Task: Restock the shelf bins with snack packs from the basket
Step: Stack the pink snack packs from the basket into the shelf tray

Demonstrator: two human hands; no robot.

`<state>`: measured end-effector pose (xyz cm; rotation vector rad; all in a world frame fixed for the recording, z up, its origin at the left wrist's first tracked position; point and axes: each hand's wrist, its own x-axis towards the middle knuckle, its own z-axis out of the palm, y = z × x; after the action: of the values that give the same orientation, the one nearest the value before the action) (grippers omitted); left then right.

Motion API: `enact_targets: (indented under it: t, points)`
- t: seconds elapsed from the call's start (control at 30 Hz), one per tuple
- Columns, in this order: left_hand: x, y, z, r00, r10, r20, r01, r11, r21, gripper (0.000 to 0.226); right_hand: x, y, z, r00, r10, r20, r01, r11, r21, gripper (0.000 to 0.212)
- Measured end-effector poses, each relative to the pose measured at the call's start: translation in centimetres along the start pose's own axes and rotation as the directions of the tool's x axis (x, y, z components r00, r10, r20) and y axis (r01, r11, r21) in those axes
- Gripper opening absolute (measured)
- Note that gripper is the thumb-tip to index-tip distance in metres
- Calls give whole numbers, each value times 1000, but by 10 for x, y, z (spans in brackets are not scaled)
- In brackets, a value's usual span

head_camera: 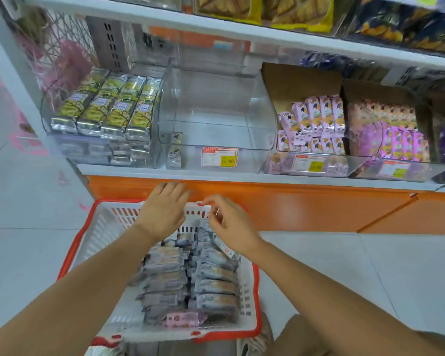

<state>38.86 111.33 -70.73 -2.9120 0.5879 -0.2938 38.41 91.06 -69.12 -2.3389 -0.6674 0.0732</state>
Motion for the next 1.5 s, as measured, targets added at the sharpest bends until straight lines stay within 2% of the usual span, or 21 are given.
enact_targets:
  t: [0.1, 0.27, 0.47, 0.6, 0.7, 0.77, 0.83, 0.9, 1.0, 1.07, 1.13, 1.2, 1.27, 1.33, 1.43, 1.5]
  points:
    - [-19, -16, 28, 983, -100, 157, 109, 993, -53, 70, -16, 9, 43, 962, 11, 274, -2, 999, -33, 30]
    - [-32, -33, 68, 931, -215, 295, 230, 973, -19, 77, -37, 27, 95, 775, 38, 631, 28, 995, -94, 32]
    - [-40, -42, 96, 886, -242, 397, 255, 967, 20, 78, -47, 40, 124, 597, 97, 796, 50, 986, -158, 34]
    - [-45, -42, 107, 914, -227, 335, 240, 971, 4, 75, -53, 52, 134, 560, 18, 829, 194, 969, -153, 35]
    - [-46, -41, 111, 899, -239, 367, 254, 967, 6, 75, -58, 58, 149, 507, -24, 862, 321, 933, -163, 39]
    - [-46, -41, 114, 908, -242, 342, 263, 965, -15, 76, -58, 61, 157, 466, -11, 884, 342, 924, -169, 36]
    - [-46, -41, 115, 912, -248, 328, 274, 961, -35, 77, -56, 64, 158, 447, 21, 894, 288, 943, -166, 33]
    - [-46, -41, 114, 906, -247, 344, 272, 962, -25, 77, -52, 62, 151, 453, 26, 891, 198, 972, -129, 30]
    - [-43, -39, 110, 897, -254, 363, 277, 961, -12, 77, -46, 55, 134, 492, 66, 868, -37, 998, -55, 28]
    - [-40, -38, 104, 887, -257, 383, 282, 959, -10, 76, -40, 53, 119, 520, 117, 846, -180, 983, -25, 29]
    - [-39, -37, 96, 892, -248, 379, 280, 960, -31, 72, -33, 53, 104, 578, 155, 801, -327, 943, 54, 25]
    - [-40, -36, 89, 927, -211, 311, 266, 953, -144, 61, -27, 51, 87, 667, 185, 722, -428, 888, 168, 24]
    - [-41, -33, 79, 948, -156, 278, 252, 902, -350, 46, -21, 49, 68, 751, 236, 617, -469, 848, 246, 28]
    - [-38, -23, 57, 925, -117, 360, 328, 724, -606, 40, -17, 45, 45, 799, 287, 529, -499, 807, 316, 32]
    - [-29, 3, 18, 859, -56, 510, 502, 297, -812, 43, -18, 36, 14, 849, 307, 430, -492, 754, 435, 32]
    - [-20, 17, -3, 883, -60, 466, 469, 193, -862, 42, -22, 28, -4, 867, 316, 385, -488, 693, 531, 28]
